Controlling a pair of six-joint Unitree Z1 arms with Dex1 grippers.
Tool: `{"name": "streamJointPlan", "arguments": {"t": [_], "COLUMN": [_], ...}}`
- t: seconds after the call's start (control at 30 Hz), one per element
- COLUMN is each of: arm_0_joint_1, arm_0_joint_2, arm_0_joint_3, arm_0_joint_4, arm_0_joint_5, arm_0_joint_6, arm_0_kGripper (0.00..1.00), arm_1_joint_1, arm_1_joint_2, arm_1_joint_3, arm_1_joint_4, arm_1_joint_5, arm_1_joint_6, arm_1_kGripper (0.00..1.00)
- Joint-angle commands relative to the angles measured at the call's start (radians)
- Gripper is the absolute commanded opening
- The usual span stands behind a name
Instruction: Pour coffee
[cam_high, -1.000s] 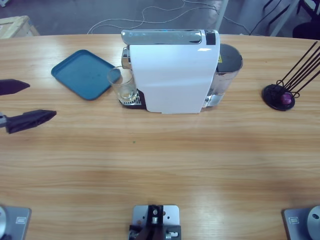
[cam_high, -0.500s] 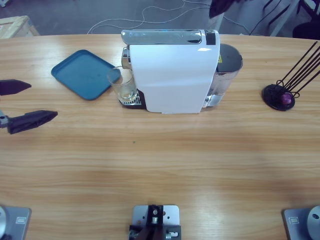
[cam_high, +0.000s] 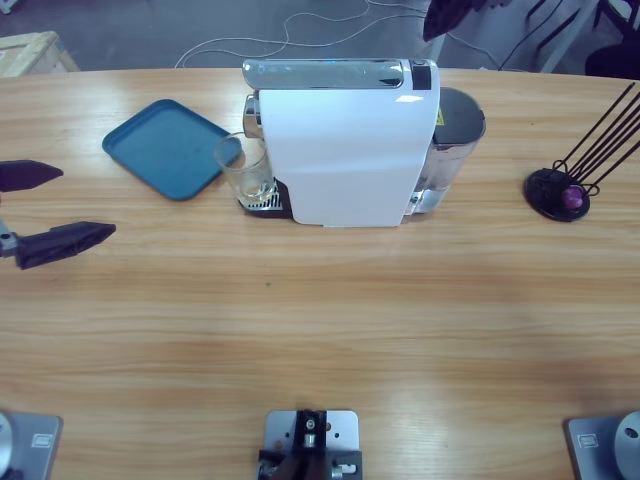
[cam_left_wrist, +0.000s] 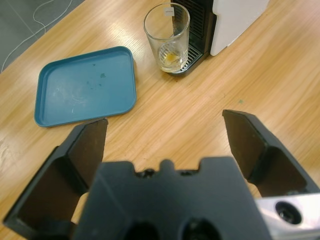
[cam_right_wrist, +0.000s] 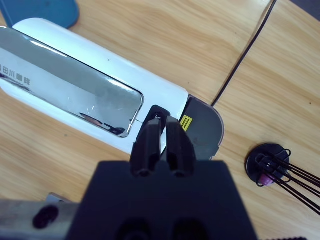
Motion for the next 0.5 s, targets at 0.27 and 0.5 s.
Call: {"name": "streamJointPlan", "arguments": {"t": [0.27, 0.5], "arm_0_joint_1": [-0.008, -0.009], "arm_0_joint_2": [0.038, 0.038], "arm_0_joint_3": [0.043, 0.049], "arm_0_joint_4": [-0.039, -0.039], "arm_0_joint_5": [-0.008, -0.008], "arm_0_joint_6": [0.008, 0.008], "arm_0_kGripper": [0.996, 0.996], "arm_1_joint_1": [-0.008, -0.008], "arm_1_joint_2": [0.086, 0.101], "arm_1_joint_3": [0.011, 0.035], "arm_1_joint_4": [0.014, 0.014], "arm_1_joint_5": [-0.014, -0.008], "arm_1_joint_6": [-0.011, -0.013], "arm_1_kGripper": [0.0, 0.0]}}
